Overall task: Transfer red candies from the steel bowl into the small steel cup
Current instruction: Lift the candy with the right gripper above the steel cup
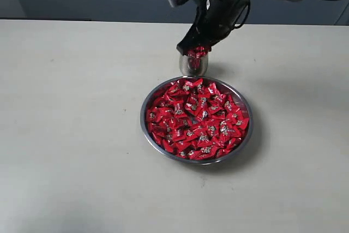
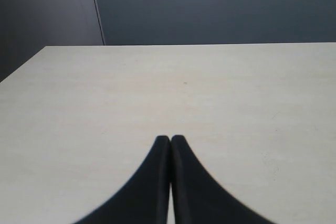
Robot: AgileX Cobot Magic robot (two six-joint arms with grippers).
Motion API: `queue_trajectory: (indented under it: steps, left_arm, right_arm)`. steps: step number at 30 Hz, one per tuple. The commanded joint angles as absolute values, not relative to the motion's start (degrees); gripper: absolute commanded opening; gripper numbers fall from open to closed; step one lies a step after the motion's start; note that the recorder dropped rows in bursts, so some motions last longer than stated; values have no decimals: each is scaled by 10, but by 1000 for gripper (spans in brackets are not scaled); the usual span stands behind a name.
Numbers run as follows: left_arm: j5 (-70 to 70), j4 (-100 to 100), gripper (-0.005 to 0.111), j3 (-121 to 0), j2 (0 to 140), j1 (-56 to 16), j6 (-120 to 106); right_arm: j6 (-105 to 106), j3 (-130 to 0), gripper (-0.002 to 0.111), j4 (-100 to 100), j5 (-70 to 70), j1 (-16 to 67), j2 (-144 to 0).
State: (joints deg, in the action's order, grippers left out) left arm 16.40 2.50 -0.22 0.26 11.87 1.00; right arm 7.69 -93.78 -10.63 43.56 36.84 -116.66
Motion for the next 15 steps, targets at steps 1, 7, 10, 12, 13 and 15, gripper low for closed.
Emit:
queue_trajectory:
  steps: [1, 7, 10, 12, 13, 15]
  left_arm:
    - [163, 26, 0, 0, 0, 119, 11]
    - [163, 26, 0, 0, 0, 119, 11]
    - [163, 26, 0, 0, 0, 119, 11]
    - [163, 26, 0, 0, 0, 119, 11]
    - [163, 26, 0, 0, 0, 119, 11]
    - [163, 26, 0, 0, 0, 119, 11]
  right_arm:
    - [78, -1022, -1, -72, 465, 337, -1194]
    - [111, -1170, -1, -14, 558, 320, -1269]
    - [121, -1229, -1, 0, 607, 320, -1315]
    - [121, -1258, -1, 14, 624, 320, -1334]
    - [121, -1272, -1, 23, 634, 320, -1347]
    - [121, -1291, -1, 36, 650, 320, -1362]
